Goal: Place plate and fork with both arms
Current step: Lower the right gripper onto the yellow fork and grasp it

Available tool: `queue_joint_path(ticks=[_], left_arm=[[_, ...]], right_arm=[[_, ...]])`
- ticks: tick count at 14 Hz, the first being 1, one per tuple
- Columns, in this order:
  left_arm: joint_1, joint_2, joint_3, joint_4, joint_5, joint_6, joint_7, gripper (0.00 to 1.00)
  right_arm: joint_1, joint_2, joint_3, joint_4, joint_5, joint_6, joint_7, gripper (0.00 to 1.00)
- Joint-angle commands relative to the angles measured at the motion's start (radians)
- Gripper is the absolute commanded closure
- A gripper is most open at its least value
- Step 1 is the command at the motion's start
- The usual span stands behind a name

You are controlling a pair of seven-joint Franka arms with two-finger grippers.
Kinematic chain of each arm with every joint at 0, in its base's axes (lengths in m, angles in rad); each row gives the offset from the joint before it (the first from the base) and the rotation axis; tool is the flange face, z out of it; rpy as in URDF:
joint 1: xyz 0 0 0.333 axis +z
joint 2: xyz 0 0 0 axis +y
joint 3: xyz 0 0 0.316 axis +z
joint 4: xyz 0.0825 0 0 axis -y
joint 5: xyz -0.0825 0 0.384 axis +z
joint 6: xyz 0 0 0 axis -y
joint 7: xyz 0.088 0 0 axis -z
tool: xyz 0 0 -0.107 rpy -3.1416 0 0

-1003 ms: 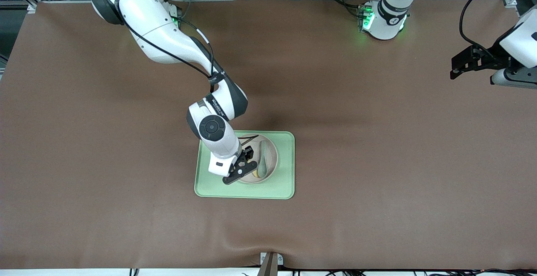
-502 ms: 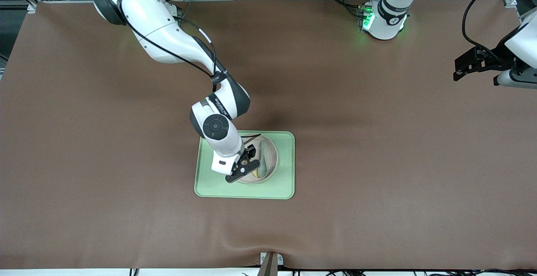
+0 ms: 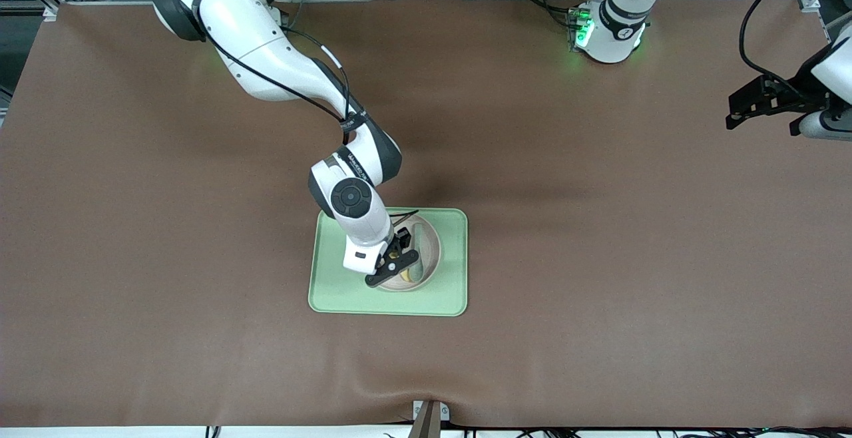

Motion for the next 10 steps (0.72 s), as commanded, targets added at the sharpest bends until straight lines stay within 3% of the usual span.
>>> queue_joint_path(ticks=[1,5,10], left_arm=[[0.027,-0.004,-0.004,0.006,0.005,-0.003,-0.008,0.0],[0.027,-0.004,-0.006,0.009,0.005,-0.001,-0.011,0.0],[0.024,-0.003,-0.006,0.011,0.013,0.004,-0.012,0.0]], right_arm=[[0.007,0.012,-0.003,0.013,-0.03,0.007,0.037,0.93],[0.006,0.01,-0.003,0.016,-0.027,-0.001,0.066,1.0],[-0.008,-0.019,0.004,0.028,-0.004,-0.016,0.114,1.0]])
